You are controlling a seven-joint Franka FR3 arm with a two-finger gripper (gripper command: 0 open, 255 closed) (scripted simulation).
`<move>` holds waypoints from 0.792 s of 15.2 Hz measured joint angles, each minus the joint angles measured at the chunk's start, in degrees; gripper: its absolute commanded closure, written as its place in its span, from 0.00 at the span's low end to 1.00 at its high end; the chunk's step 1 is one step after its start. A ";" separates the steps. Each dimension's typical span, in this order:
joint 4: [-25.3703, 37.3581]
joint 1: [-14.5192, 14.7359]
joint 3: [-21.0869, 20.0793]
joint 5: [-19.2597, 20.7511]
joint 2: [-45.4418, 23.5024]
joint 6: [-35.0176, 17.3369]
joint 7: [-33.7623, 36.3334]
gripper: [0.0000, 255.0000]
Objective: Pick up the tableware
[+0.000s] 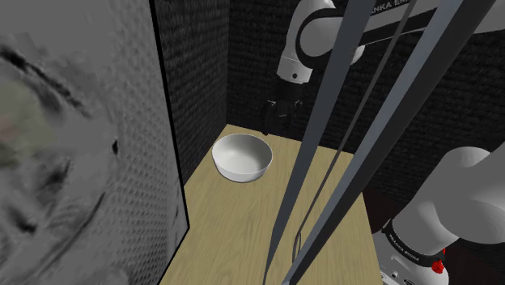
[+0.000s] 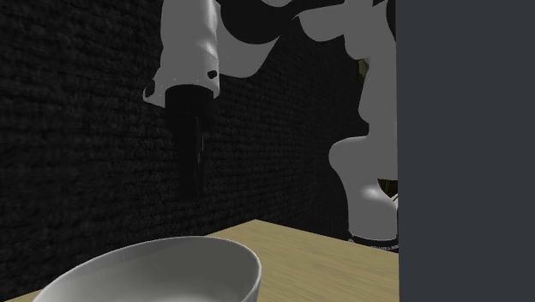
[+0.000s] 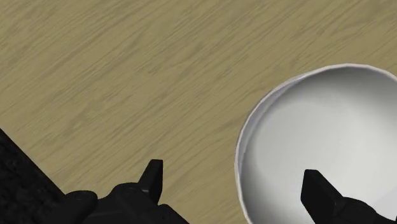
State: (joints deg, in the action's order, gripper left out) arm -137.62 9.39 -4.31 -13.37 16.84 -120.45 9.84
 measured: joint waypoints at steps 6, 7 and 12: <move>0.45 1.45 -1.14 -2.22 -6.10 -5.24 -0.78 0.00; 0.02 1.54 -1.22 -2.38 -6.49 -6.06 -0.90 0.00; -1.23 1.61 -1.25 -2.81 -7.95 -8.72 -1.63 1.00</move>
State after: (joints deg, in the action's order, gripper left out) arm -138.86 11.00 -5.55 -16.17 8.89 -129.17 8.21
